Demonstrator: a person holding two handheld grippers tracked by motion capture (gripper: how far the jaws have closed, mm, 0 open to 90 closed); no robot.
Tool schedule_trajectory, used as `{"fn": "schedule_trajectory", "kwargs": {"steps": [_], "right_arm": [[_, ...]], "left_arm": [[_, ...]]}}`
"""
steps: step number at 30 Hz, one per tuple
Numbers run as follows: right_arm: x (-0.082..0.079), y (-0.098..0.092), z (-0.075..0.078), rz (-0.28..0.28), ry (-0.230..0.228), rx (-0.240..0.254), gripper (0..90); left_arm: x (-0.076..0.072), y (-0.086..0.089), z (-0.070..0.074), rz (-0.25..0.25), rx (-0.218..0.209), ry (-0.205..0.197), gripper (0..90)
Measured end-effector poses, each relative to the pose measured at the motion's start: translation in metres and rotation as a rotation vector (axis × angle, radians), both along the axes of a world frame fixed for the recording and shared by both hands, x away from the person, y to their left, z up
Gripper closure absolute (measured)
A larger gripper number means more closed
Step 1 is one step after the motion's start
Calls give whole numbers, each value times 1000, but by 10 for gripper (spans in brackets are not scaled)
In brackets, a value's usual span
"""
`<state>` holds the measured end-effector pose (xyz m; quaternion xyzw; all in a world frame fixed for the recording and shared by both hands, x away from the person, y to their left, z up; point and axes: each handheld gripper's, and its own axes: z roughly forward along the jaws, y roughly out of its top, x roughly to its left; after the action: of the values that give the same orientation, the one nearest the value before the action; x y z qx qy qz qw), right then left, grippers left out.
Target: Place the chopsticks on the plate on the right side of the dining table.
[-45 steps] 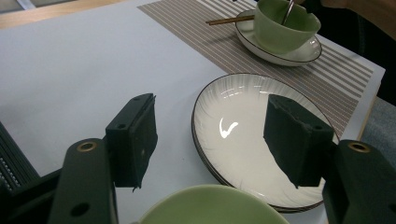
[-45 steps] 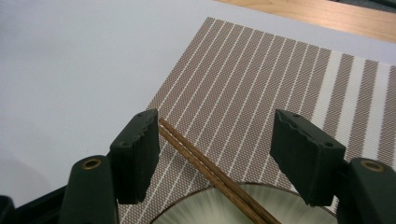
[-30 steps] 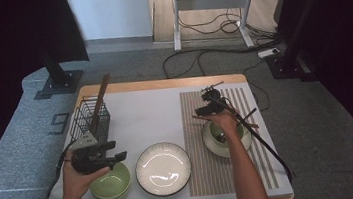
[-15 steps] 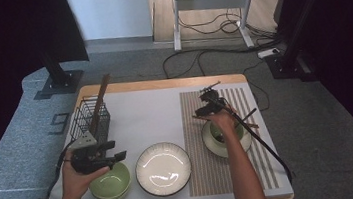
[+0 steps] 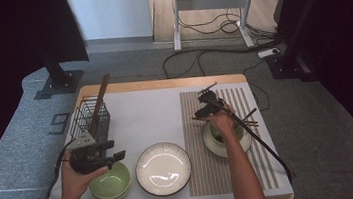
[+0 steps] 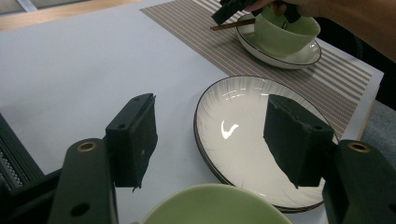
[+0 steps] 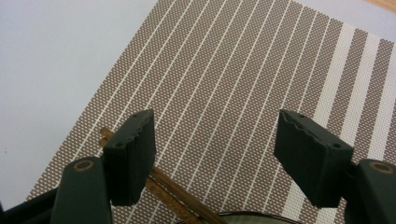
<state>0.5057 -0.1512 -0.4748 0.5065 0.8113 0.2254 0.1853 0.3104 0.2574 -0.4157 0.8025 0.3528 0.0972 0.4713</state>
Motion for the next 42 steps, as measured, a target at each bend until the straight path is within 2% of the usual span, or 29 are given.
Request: {"fn": "schedule_trajectory", "kwargs": {"steps": [9, 20, 42], "right_arm": [[-4, 1, 3, 37, -3, 3, 289], [-8, 2, 5, 79, 4, -15, 291], [-15, 3, 4, 126, 16, -16, 293]], "left_arm": [[0, -1, 0, 0, 3, 2, 347], [0, -1, -1, -1, 4, 3, 346], [1, -2, -1, -2, 5, 5, 346]]}}
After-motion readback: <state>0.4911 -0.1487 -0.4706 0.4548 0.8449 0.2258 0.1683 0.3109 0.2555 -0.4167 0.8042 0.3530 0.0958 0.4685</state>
